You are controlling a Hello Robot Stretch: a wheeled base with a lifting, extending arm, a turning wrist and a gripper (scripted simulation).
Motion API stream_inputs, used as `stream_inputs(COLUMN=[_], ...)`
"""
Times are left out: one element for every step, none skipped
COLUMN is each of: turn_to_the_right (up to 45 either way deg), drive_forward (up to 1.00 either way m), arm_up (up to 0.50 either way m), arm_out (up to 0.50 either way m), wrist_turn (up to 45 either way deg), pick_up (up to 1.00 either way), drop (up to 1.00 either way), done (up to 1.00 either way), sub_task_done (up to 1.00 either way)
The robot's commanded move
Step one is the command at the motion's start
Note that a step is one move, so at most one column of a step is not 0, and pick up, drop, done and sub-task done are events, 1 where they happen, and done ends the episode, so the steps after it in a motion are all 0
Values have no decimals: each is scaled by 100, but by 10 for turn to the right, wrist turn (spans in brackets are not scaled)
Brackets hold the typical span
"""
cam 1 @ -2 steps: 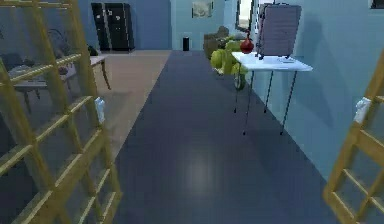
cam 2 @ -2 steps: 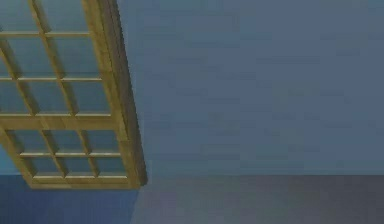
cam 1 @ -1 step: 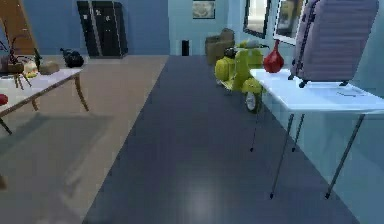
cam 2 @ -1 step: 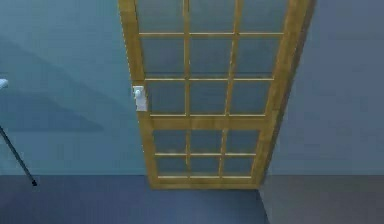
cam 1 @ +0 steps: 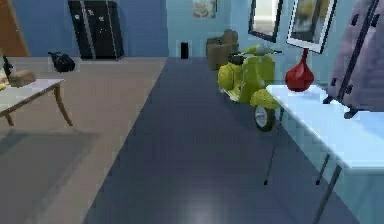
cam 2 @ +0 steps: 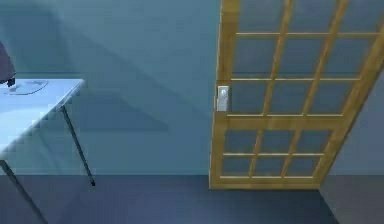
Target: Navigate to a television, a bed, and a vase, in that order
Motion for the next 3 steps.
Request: stream_inputs(turn_to_the_right=[-210, 0, 0], drive_forward=[0, 100, 100], arm_up=[0, 0, 0], arm_out=[0, 0, 0], wrist_turn=[0, 0, 0], pick_up=[0, 0, 0], drop=[0, 0, 0], done=[0, 0, 0], sub_task_done=[0, 0, 0])
